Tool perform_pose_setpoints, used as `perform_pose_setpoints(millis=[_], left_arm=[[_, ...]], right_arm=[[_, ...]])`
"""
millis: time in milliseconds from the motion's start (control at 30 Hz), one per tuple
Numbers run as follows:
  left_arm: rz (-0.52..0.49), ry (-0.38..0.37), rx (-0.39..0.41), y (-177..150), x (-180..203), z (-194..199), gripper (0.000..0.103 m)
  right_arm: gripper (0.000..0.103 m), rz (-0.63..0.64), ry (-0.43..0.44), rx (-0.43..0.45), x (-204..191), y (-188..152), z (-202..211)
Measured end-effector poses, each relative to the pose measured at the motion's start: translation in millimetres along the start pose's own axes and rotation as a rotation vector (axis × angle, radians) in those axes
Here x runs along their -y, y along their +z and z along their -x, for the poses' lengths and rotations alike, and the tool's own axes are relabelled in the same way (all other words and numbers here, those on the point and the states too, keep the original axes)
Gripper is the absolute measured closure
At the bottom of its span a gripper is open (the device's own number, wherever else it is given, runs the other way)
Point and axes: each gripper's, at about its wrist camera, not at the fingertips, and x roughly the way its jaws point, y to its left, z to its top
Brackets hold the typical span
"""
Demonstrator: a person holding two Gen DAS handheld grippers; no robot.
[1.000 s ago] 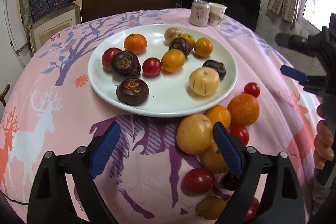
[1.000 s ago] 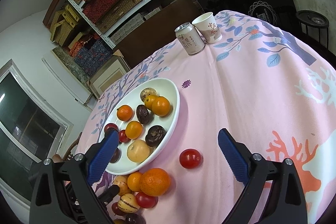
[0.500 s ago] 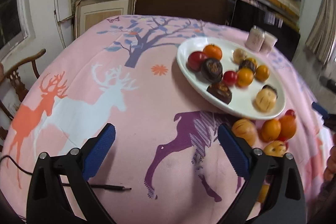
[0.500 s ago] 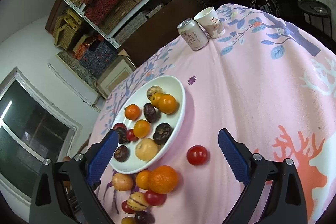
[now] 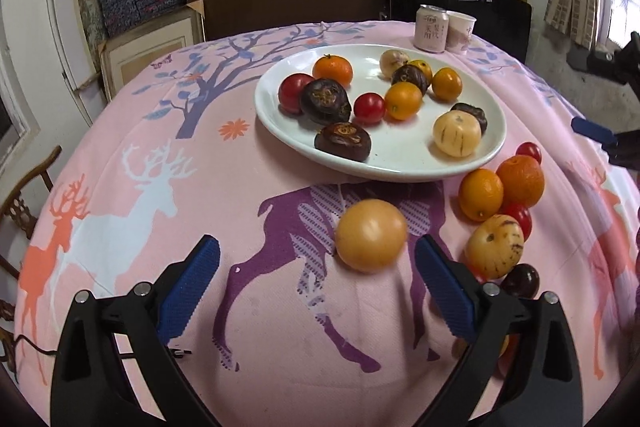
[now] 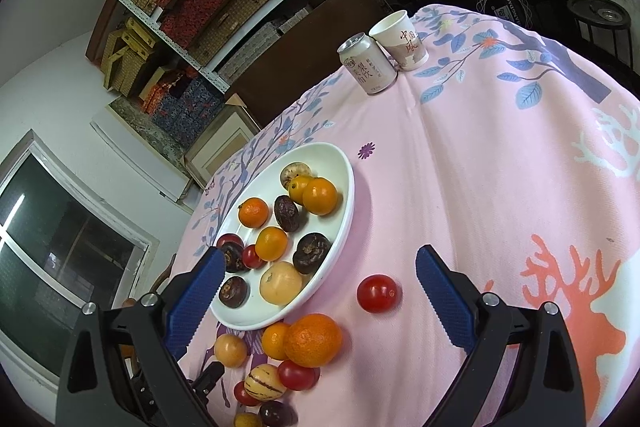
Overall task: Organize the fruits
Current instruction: 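Move the left tool to the pile and grasp a pale yellow fruit, then grasp a red tomato with the right tool while the left tool holds the yellow fruit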
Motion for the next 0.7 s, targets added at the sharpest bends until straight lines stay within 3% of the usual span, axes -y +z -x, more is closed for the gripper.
perform_pose_setpoints(millis=[200,300,533,700], left_arm=[[-0.013,-0.029,-0.015,1.2,5.6,-6.8,0.008],[-0.02,-0.046,-0.021,2.5,8.2,-10.9,0.023],[-0.016,-0.095,-0.054,5.5,10.4,-22.1,0.033],[-0.007,-0.129,-0.092,6.9,10.0,-31.8,0.051]], right_arm=[[0.006,-0.007,-0.002,-0.004,1.7,-1.0,-1.7],[0.006,-0.007,-0.005,-0.008,2.3,-0.8,-2.8],[0.006,-0.003,-0.021,-0.021,2.0,-1.3,-7.8],[0.006,0.001,-0.031,-0.027,2.3,-2.1,-9.7]])
